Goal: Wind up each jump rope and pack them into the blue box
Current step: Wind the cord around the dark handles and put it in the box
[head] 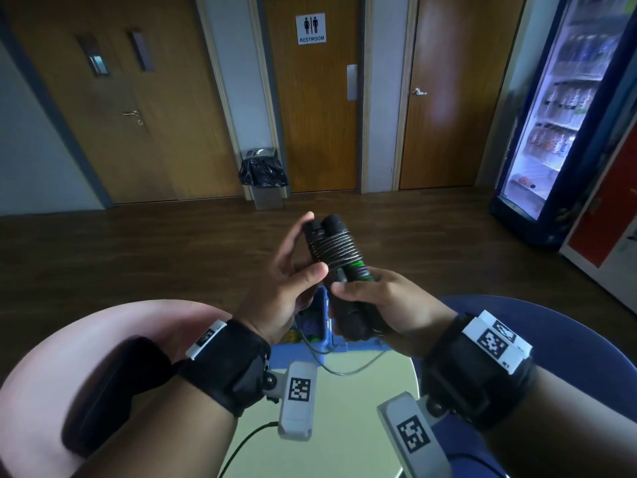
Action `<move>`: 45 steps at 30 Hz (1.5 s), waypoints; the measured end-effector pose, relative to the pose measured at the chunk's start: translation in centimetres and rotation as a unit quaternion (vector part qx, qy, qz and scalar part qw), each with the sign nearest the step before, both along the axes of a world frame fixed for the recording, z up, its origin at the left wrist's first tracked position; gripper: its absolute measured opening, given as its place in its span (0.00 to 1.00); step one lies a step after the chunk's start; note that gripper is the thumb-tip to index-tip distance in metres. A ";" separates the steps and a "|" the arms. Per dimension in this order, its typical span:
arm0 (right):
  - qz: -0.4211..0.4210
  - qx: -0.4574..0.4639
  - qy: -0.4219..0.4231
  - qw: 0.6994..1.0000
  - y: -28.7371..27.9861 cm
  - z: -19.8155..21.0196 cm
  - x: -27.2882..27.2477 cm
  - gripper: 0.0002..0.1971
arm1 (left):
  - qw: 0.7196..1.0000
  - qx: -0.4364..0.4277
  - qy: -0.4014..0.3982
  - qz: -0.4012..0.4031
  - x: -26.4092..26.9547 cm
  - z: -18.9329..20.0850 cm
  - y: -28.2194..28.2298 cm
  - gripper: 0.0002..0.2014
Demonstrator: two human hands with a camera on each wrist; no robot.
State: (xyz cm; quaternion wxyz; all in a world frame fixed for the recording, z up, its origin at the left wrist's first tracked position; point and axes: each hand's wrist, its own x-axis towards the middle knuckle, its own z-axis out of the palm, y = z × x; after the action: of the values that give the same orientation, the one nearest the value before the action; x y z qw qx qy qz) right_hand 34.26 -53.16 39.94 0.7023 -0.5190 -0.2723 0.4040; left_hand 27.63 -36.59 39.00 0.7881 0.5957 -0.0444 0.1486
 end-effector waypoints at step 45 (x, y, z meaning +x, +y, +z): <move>0.134 0.078 0.161 0.975 -0.1 0.9 -0.9 0.17 | 0.997 0.057 -0.049 -0.010 -0.2 0.3 -1.7 0.36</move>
State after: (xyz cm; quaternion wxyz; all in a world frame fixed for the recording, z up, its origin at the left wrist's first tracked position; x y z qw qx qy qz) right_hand 33.40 -53.30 40.83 0.7144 -0.3496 -0.2530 0.5508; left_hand 27.42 -38.34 39.33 0.7515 0.6309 -0.0975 0.1667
